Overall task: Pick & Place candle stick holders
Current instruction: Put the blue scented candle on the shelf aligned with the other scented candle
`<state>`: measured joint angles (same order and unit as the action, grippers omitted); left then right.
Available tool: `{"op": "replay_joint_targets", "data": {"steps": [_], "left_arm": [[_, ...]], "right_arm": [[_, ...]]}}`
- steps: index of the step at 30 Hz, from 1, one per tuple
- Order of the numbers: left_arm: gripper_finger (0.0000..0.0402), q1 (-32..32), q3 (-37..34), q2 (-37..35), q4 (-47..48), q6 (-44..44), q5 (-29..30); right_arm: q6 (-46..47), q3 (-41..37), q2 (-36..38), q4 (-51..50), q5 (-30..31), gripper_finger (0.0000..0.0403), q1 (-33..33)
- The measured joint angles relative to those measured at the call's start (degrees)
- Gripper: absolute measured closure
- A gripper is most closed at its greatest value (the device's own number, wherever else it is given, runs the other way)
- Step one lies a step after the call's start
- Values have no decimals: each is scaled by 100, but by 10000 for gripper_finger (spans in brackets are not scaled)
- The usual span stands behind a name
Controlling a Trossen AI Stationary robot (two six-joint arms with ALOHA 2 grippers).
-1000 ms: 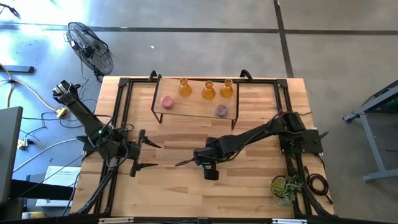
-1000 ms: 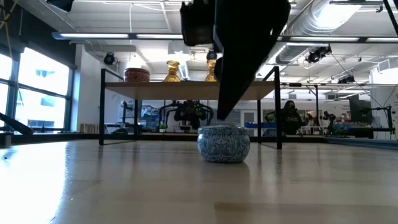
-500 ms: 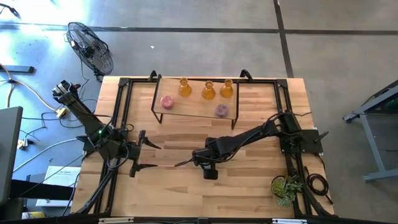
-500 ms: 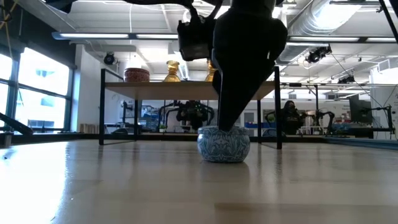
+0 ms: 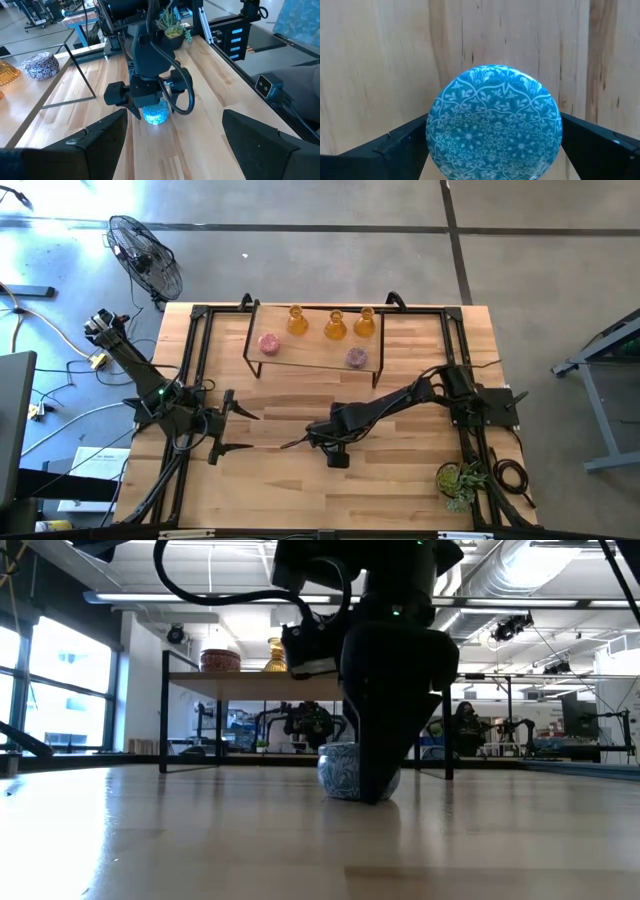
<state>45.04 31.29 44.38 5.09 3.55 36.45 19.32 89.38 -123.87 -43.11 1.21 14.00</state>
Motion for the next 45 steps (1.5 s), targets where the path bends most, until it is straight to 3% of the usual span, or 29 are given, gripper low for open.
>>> {"op": "replay_joint_targets", "data": {"steps": [30, 45], "left_arm": [[80, 0, 0, 2, 245, 302, -153], [80, -2, 0, 2, 281, 302, -180]], "right_arm": [[1148, -20, 0, 210, 109, 5, -2], [1198, -26, -4, 315, 160, 6, 2]]}}
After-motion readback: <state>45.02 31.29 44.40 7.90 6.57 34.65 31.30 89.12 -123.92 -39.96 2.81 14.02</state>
